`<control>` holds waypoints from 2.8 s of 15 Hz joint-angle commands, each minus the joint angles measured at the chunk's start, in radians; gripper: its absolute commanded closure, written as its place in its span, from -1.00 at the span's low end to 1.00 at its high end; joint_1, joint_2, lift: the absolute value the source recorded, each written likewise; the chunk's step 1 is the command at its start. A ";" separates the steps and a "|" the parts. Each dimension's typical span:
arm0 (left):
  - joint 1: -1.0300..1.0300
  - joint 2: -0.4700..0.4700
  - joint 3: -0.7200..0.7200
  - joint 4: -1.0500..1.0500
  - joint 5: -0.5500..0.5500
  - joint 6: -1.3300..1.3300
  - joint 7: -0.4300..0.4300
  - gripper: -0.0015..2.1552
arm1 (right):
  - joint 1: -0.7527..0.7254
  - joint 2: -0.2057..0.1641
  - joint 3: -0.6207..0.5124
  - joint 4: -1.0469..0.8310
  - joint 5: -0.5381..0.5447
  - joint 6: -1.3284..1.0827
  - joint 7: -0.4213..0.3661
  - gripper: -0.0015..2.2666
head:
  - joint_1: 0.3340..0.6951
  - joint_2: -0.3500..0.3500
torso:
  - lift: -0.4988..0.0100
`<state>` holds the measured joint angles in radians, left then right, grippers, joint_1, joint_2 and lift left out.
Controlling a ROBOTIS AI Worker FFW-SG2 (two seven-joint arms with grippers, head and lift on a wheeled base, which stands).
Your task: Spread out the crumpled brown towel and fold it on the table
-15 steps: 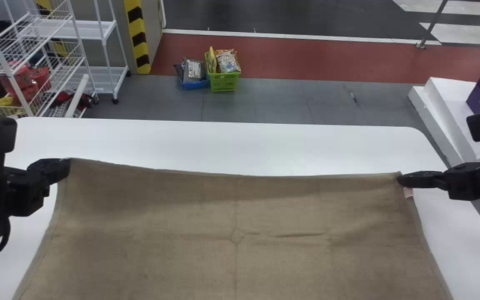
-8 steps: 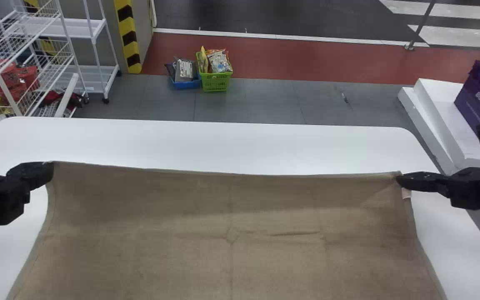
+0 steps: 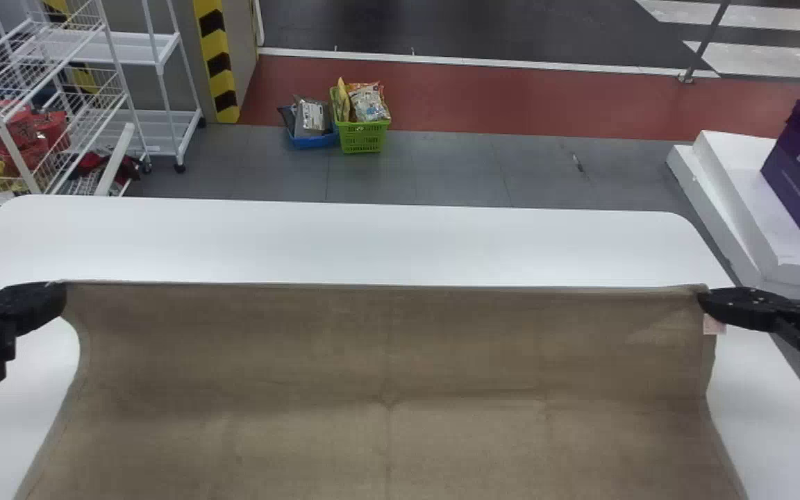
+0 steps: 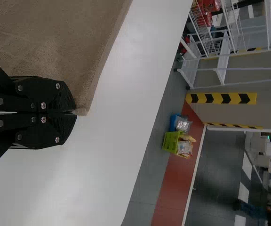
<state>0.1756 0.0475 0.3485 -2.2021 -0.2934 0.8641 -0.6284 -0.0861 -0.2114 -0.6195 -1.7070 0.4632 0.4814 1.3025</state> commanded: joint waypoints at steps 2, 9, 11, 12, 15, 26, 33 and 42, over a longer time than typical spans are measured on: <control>0.051 0.000 0.026 -0.039 0.040 -0.009 -0.001 0.45 | 0.069 0.014 -0.054 -0.030 -0.048 -0.148 0.017 0.36 | 1.00 -0.28 | 0.46; 0.168 -0.003 0.073 -0.116 0.097 -0.030 -0.004 0.45 | 0.223 0.041 -0.114 -0.051 -0.126 -0.393 0.023 0.36 | 1.00 -0.27 | 0.46; 0.197 -0.006 0.075 -0.128 0.102 -0.030 -0.004 0.45 | 0.258 0.052 -0.120 -0.059 -0.147 -0.436 0.018 0.36 | 1.00 -0.26 | 0.46; 0.216 -0.006 0.075 -0.137 0.103 -0.030 -0.002 0.45 | 0.278 0.063 -0.126 -0.071 -0.164 -0.451 0.018 0.36 | 1.00 -0.26 | 0.46; 0.277 -0.012 0.095 -0.171 0.131 -0.024 -0.004 0.45 | 0.353 0.072 -0.140 -0.117 -0.212 -0.464 0.020 0.36 | 1.00 -0.25 | 0.46; 0.412 -0.034 0.181 -0.266 0.155 0.028 -0.077 0.45 | 0.450 0.081 -0.243 -0.203 -0.316 -0.473 0.058 0.36 | 1.00 -0.31 | 0.46; 0.475 -0.050 0.205 -0.275 0.169 0.028 -0.085 0.45 | 0.442 0.063 -0.230 -0.169 -0.287 -0.494 0.058 0.26 | 1.00 -0.35 | 0.46; 0.515 -0.050 0.216 -0.222 0.158 0.028 -0.066 0.43 | 0.513 0.061 -0.220 -0.117 -0.322 -0.562 0.064 -0.13 | 1.00 -0.28 | 0.46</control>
<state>0.6840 0.0000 0.5582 -2.4326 -0.1340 0.8921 -0.6956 0.4070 -0.1525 -0.8355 -1.8242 0.1542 -0.0740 1.3638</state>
